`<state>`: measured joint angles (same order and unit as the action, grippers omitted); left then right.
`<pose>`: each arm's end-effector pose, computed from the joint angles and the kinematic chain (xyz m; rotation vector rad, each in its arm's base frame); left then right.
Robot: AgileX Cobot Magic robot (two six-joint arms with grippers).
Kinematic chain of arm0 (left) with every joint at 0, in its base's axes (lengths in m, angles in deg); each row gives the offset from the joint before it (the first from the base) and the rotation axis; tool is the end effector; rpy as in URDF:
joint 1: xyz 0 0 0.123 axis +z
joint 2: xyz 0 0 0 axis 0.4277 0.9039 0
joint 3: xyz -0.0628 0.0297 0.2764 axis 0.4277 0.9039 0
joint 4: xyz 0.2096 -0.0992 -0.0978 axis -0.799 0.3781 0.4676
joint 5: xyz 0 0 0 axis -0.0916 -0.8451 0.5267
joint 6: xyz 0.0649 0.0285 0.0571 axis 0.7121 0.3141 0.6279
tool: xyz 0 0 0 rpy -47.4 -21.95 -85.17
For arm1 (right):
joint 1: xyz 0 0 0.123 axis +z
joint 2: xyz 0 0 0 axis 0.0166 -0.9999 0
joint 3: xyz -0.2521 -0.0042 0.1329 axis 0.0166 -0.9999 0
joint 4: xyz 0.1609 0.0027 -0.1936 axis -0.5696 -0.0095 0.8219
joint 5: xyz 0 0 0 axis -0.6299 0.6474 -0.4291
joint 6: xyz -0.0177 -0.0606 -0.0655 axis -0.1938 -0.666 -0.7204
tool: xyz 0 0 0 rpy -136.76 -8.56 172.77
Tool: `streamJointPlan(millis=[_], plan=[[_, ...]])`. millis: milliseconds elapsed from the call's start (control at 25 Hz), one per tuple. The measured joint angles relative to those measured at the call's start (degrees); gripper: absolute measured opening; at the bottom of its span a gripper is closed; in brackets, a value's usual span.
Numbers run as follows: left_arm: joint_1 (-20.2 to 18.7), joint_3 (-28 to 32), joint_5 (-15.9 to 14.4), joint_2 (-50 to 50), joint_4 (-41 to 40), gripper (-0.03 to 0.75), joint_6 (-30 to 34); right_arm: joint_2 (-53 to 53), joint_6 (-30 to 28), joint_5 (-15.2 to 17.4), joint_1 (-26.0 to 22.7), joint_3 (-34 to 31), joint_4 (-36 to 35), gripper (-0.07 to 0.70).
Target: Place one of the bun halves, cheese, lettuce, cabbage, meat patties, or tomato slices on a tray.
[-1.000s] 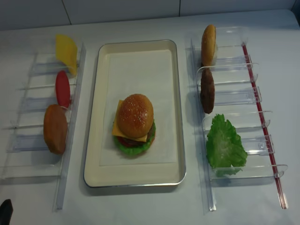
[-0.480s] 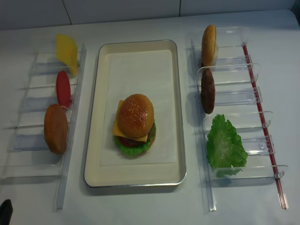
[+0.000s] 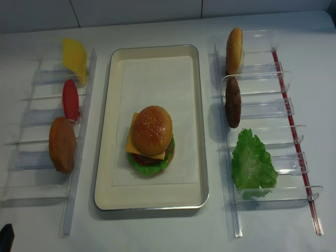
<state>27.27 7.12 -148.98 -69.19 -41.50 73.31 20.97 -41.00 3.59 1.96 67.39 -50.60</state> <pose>-0.0129 0.0067 0.2648 -0.1008 2.1565 0.0961 -0.0080 0.0021 0.2638 -0.0867 2.1296 0.0501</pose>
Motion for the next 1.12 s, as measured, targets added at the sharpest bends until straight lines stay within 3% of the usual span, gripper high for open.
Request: streamJointPlan(millis=[760, 1120], plan=[[0.0, 0.0, 0.0, 0.0, 0.0, 0.51, 0.0, 0.0, 0.0, 0.0, 0.0, 0.0, 0.0, 0.426], [0.0, 0.0, 0.0, 0.0, 0.0, 0.51, 0.0, 0.0, 0.2, 0.0, 0.0, 0.0, 0.0, 0.37]])
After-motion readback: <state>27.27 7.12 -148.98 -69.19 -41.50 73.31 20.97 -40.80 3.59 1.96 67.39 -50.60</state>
